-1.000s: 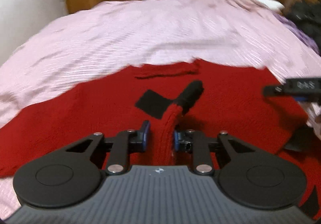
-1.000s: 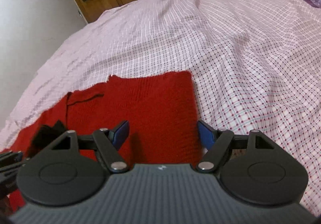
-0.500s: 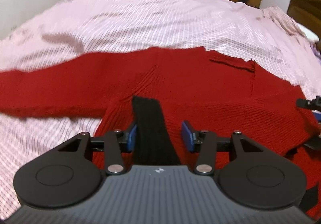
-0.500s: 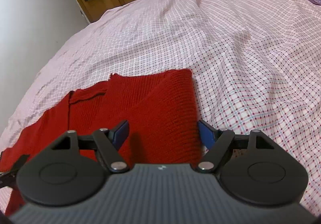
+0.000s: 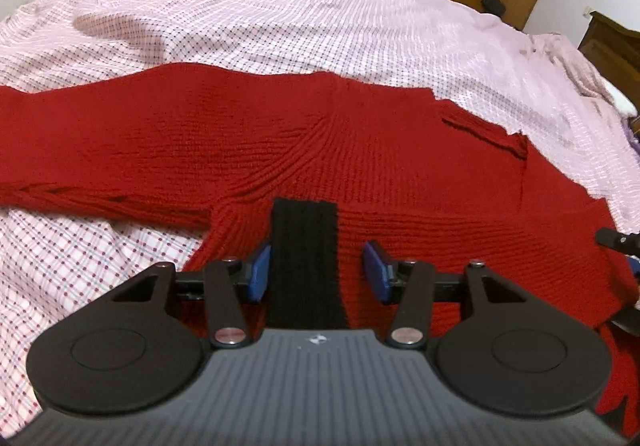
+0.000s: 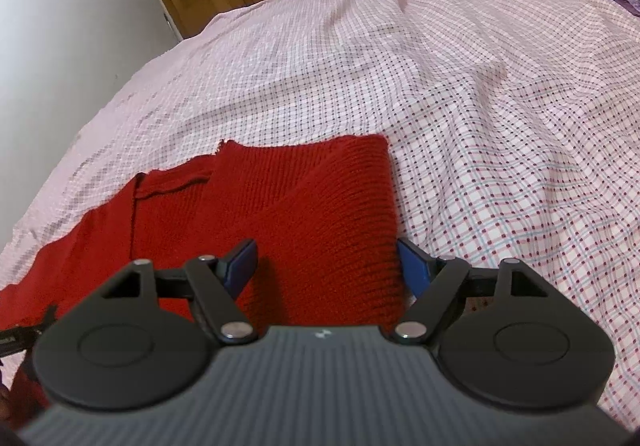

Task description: Fold small clothes

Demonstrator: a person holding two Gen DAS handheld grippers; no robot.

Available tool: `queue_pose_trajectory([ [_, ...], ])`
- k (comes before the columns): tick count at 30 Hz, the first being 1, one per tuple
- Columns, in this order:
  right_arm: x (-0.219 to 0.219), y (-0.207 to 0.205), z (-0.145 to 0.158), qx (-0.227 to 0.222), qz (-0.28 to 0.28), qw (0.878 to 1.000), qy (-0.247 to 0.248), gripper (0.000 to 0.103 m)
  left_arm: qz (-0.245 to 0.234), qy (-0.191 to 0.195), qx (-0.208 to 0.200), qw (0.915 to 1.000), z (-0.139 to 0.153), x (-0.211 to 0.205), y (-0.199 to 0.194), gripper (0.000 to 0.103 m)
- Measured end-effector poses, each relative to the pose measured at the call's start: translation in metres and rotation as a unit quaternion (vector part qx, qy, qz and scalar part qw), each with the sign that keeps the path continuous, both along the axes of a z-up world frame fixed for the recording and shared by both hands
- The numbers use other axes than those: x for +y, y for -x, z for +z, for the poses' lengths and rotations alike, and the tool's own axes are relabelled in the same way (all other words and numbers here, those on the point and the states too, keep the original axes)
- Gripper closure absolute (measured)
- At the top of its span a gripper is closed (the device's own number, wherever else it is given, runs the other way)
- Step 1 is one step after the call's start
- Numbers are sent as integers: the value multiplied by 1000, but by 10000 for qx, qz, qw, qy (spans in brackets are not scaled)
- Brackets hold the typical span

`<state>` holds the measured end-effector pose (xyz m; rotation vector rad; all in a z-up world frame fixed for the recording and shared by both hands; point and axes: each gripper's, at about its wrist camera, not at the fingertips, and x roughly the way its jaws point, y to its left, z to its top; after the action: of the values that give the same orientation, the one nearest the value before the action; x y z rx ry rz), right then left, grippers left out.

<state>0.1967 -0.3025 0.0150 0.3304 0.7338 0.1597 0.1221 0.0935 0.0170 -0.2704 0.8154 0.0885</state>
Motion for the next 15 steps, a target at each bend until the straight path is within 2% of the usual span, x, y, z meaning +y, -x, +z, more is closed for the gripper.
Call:
queue_pose_trajectory([
  [6, 1, 1, 0, -22, 0, 10000, 39, 26, -15, -738, -31, 9973, -2, -19, 1, 35],
  [10, 1, 1, -1, -33, -9, 10000, 36, 26, 102, -460, 21, 9989, -3, -14, -3, 35],
  [11, 2, 0, -1, -40, -10, 10000, 46, 26, 52, -398, 3, 9992, -2, -12, -4, 39],
  [12, 2, 0, -1, -55, -8, 10000, 60, 25, -15, -354, -31, 9994, 0, -12, -3, 49],
  [13, 2, -1, -1, -87, -17, 9999, 67, 25, -39, -378, -69, 9993, 2, -13, -2, 52],
  [14, 2, -2, -1, -119, -25, 9999, 53, 25, -113, -466, -128, 9988, 5, -16, -1, 68],
  [15, 2, -3, -2, -136, -36, 9999, 24, 25, -191, -599, -185, 9978, 8, -19, 1, 75],
])
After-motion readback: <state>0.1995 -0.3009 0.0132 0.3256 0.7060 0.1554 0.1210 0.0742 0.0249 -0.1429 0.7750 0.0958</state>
